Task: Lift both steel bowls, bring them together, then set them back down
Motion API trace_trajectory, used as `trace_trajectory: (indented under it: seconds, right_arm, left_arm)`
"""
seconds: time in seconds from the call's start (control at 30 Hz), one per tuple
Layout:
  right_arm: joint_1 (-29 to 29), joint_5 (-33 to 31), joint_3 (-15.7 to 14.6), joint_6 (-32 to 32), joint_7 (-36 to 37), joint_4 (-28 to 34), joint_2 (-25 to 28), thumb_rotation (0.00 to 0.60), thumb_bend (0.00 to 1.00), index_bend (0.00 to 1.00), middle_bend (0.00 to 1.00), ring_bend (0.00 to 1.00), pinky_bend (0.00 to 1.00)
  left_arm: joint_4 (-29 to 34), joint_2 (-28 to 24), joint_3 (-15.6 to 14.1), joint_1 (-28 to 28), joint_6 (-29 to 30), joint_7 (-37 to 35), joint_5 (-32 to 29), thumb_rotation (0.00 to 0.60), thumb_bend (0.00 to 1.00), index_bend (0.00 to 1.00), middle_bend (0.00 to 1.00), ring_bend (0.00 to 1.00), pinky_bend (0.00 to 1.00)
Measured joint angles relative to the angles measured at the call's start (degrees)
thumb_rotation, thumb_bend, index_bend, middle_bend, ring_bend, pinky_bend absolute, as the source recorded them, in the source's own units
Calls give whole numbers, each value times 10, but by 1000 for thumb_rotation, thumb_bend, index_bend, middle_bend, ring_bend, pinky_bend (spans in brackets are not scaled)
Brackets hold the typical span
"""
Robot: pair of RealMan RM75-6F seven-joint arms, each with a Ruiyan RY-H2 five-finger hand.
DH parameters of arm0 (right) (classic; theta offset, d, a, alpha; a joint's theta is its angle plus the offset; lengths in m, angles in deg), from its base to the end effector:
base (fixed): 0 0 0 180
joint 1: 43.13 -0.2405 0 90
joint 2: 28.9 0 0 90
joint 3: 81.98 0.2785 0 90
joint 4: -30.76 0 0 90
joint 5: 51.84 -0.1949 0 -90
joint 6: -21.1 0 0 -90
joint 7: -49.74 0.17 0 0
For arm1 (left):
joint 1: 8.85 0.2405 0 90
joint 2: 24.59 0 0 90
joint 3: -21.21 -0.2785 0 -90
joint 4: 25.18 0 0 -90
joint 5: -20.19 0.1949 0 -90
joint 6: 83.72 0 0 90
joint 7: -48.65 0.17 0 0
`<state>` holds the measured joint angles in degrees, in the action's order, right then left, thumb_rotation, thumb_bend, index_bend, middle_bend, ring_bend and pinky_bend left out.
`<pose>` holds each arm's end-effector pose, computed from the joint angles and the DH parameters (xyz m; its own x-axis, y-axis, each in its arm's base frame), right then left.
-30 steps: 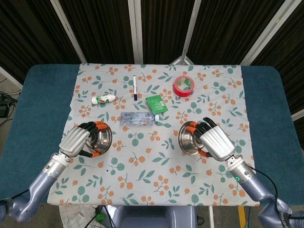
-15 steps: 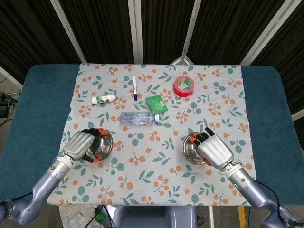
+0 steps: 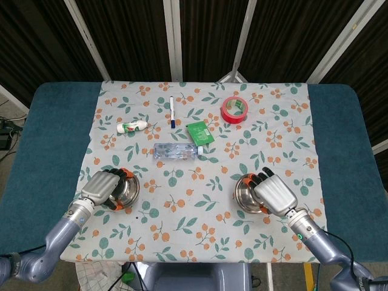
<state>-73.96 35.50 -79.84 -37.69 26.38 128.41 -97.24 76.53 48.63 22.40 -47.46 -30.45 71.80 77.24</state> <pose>-0.2052 -0.3037 0.0756 0.7174 -0.1102 0.6879 -0.6204 -0.5503 0.5589 -0.2107 0.3226 0.0344 0.4899 0.4534 0.7446 0.8703 -0.3042 -0.3873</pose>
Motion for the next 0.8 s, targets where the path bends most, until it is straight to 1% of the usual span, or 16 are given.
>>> trace_trajectory:
  seconds: [0.27,0.47,0.6,0.67,0.73,0.8]
  right_arm:
    - [1,5,-5,-6,-31,-29,-16,600,291,613,381,534,228]
    - [1,-4,-7,-1,-51,-35,-23,600,290,613,381,534,228]
    - [1,-10,-10,6,-49,-35,-26,600,290,613,381,534,228]
    - [1,-11,-11,8,-53,-38,-30,600,290,612,381,534,228]
    - [1,-15,-12,9,-57,-40,-36,600,289,578,381,511,228]
    - [2,-21,-12,10,-60,-41,-41,600,289,517,373,461,228]
  left_arm:
    - [6,6,-5,-11,-1,39,-34,600,67,265,252,308,402]
    - [12,9,-6,-19,-3,54,-59,600,64,254,238,294,401]
    - [13,11,-6,-23,-3,59,-68,600,54,233,224,270,399]
    - [12,12,-6,-24,-2,60,-71,600,47,217,202,251,395]
    - [12,13,-7,-25,-2,62,-73,600,43,205,175,230,390]
    - [11,14,-8,-26,-1,64,-74,600,37,195,155,215,385]
